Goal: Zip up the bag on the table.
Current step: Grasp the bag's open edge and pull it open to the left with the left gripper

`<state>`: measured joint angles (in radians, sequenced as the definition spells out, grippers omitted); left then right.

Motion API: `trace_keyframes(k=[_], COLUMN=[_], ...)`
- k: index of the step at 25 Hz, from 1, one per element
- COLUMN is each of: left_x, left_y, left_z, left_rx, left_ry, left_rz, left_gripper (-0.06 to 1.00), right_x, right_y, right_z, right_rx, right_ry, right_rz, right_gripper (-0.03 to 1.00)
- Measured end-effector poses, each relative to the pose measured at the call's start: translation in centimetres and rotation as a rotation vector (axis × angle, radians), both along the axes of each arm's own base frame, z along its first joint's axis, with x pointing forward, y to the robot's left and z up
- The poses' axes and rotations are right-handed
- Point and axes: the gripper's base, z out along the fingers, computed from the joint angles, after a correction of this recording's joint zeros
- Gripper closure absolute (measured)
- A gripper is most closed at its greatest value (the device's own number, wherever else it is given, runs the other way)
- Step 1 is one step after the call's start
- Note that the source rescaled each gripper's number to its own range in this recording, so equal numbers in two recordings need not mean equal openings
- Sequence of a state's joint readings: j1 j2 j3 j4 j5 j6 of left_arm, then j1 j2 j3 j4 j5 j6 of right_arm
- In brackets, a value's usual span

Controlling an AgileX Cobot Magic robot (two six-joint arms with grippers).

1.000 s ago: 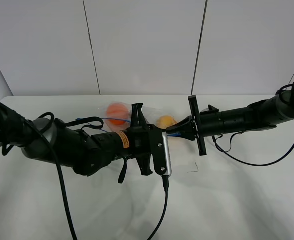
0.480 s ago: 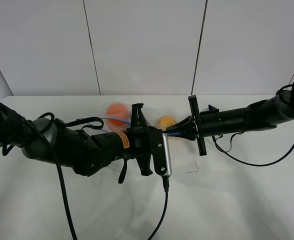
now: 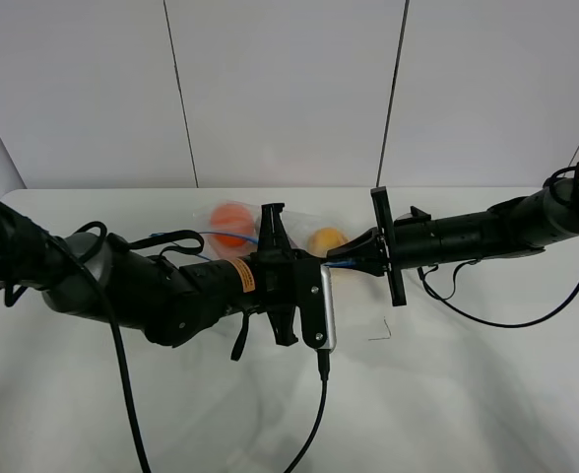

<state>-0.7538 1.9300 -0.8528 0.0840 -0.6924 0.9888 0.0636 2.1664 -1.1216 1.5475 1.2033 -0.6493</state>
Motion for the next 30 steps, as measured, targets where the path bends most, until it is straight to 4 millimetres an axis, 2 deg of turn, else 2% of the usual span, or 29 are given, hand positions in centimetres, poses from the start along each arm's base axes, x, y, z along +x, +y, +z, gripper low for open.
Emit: trace_keyframes(k=[9, 22, 30], left_x=[2.3, 6.4, 8.1], left_y=[2.8, 9.7, 14.0], left_z=[0.7, 0.8, 0.7], left_rx=[0.005, 0.069, 0.081], left_ry=[-0.017, -0.025, -0.02], left_rz=[0.08, 0.267, 0.384], left_gripper=[0.94, 0.94, 0.94], right_x=[0.4, 0.4, 0.5], right_y=[0.1, 0.1, 0.1], right_z=[0.2, 0.3, 0.3], right_rx=[0.02, 0.026, 0.028], right_ry=[-0.002, -0.001, -0.001], right_rz=[-0.035, -0.046, -0.048], right_gripper=[0.97, 0.97, 0.97])
